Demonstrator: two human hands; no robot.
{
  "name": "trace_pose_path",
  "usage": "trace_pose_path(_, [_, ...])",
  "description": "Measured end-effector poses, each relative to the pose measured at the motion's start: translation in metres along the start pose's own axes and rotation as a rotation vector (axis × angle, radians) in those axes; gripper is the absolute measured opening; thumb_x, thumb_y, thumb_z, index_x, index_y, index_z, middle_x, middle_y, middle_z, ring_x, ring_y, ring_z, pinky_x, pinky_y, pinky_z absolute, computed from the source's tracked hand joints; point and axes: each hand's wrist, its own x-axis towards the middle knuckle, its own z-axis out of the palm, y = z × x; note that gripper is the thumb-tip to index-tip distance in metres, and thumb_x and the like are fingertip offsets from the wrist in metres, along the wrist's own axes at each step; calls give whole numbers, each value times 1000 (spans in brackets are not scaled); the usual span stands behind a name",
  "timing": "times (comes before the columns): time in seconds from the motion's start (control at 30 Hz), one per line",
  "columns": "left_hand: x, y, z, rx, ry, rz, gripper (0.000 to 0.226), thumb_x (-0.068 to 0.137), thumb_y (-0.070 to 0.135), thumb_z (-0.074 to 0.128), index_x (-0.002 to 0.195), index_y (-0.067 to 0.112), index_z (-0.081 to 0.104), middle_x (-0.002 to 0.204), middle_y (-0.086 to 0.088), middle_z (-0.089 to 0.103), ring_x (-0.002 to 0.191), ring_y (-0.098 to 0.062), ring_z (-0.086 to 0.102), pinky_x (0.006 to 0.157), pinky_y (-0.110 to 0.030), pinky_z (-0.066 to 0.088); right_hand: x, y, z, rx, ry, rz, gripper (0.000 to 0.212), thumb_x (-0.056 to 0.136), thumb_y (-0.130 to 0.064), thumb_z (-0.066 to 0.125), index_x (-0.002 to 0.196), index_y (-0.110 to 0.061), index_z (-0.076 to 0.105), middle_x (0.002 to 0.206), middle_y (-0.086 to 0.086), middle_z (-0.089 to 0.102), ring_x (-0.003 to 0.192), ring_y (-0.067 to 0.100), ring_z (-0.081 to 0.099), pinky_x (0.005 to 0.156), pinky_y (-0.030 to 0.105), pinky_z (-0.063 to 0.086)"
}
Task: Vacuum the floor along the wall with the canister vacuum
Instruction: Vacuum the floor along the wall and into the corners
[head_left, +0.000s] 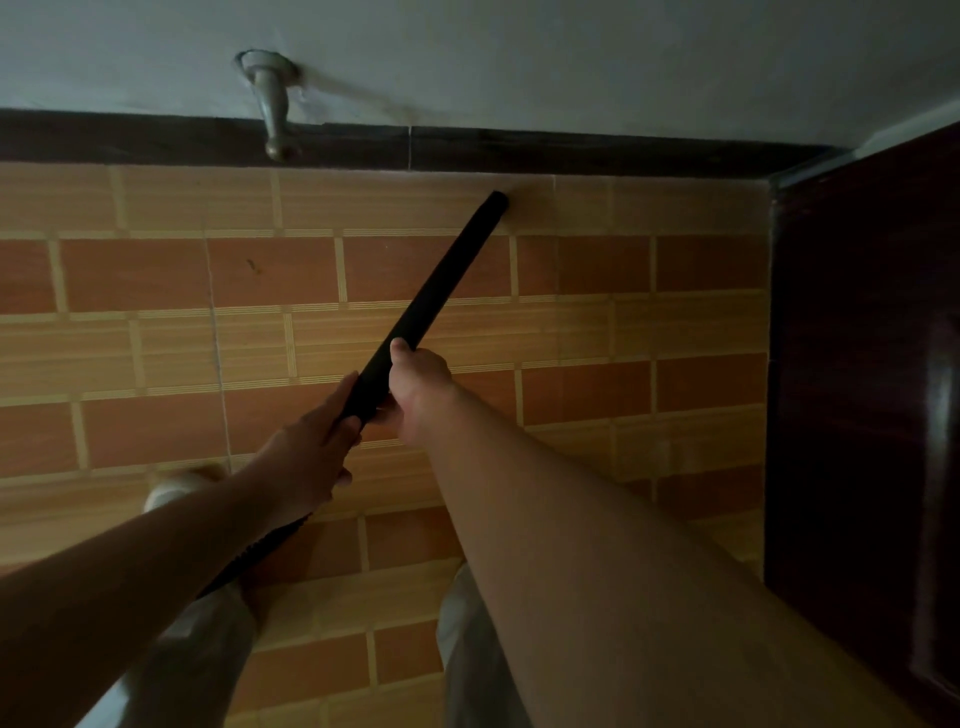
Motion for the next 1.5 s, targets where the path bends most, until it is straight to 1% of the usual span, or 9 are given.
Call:
trace_pose_path(0.1, [2, 8, 8, -4, 12, 11, 56, 108, 35, 36, 158, 47, 13, 109, 4, 63, 76, -18, 69, 56, -28, 51, 5, -1, -11, 4, -8, -9, 43, 108, -45, 44, 132, -10, 55, 119, 15, 66, 107, 37, 68, 87, 53, 62])
trace_pose_path(0.37, [24, 48, 29, 3, 3, 26, 54, 108, 35, 36, 154, 54, 16, 113, 1, 62, 79, -22, 69, 57, -33, 55, 14, -28, -55, 49, -1, -24, 41, 108, -42, 46, 133, -10, 53, 124, 18, 64, 110, 39, 67, 84, 52, 63])
trace_pose_path(0.5, [28, 67, 48, 1, -1, 29, 54, 108, 36, 35, 154, 55, 15, 113, 2, 62, 80, -22, 69, 58, -34, 56, 22, -33, -78, 13, -7, -36, 46, 107, -45, 46, 132, -8, 53, 118, 16, 65, 107, 39, 67, 87, 54, 61])
trace_pose_path(0.7, [32, 92, 73, 5, -8, 22, 54, 107, 39, 36, 154, 55, 14, 116, 2, 62, 84, -20, 70, 67, -43, 61, 26, -44, -111, 3, 1, -24, 45, 106, -45, 48, 131, -8, 52, 120, 17, 63, 110, 41, 65, 91, 57, 59])
trace_pose_path(0.8, [33, 104, 82, 2, 11, 8, 60, 106, 37, 43, 155, 53, 13, 122, 3, 59, 89, -18, 69, 69, -44, 63, 30, -49, -124, -2, 5, -28, 45, 106, -45, 48, 131, -8, 53, 120, 17, 64, 110, 40, 65, 90, 57, 59])
trace_pose_path(0.9, [37, 109, 87, 18, 6, 11, 70, 104, 33, 51, 156, 54, 9, 115, 2, 65, 89, -19, 69, 69, -46, 64, 30, -55, -132, -8, 5, -33, 45, 106, -45, 47, 132, -9, 53, 117, 17, 65, 108, 39, 66, 90, 56, 60])
trace_pose_path(1.13, [45, 119, 92, 53, 9, 64, 73, 102, 26, 54, 158, 47, 12, 115, -1, 67, 80, -12, 72, 57, -32, 58, 21, -64, -151, 1, -4, 0, 43, 109, -41, 43, 137, -9, 51, 122, 18, 63, 110, 38, 67, 87, 54, 62])
trace_pose_path(1.3, [47, 129, 90, 86, -15, 44, 73, 102, 29, 54, 158, 47, 10, 104, -5, 72, 80, -19, 74, 72, -47, 63, 15, -69, -160, 53, -9, 19, 43, 109, -40, 44, 137, -8, 50, 121, 17, 63, 109, 37, 67, 87, 54, 62])
trace_pose_path(1.5, [49, 152, 94, 100, -50, 59, 73, 103, 26, 54, 157, 47, 10, 119, -2, 65, 82, -15, 72, 68, -41, 63, 10, -76, -174, 93, 22, -1, 43, 109, -40, 44, 136, -7, 49, 121, 17, 63, 109, 37, 67, 85, 55, 62])
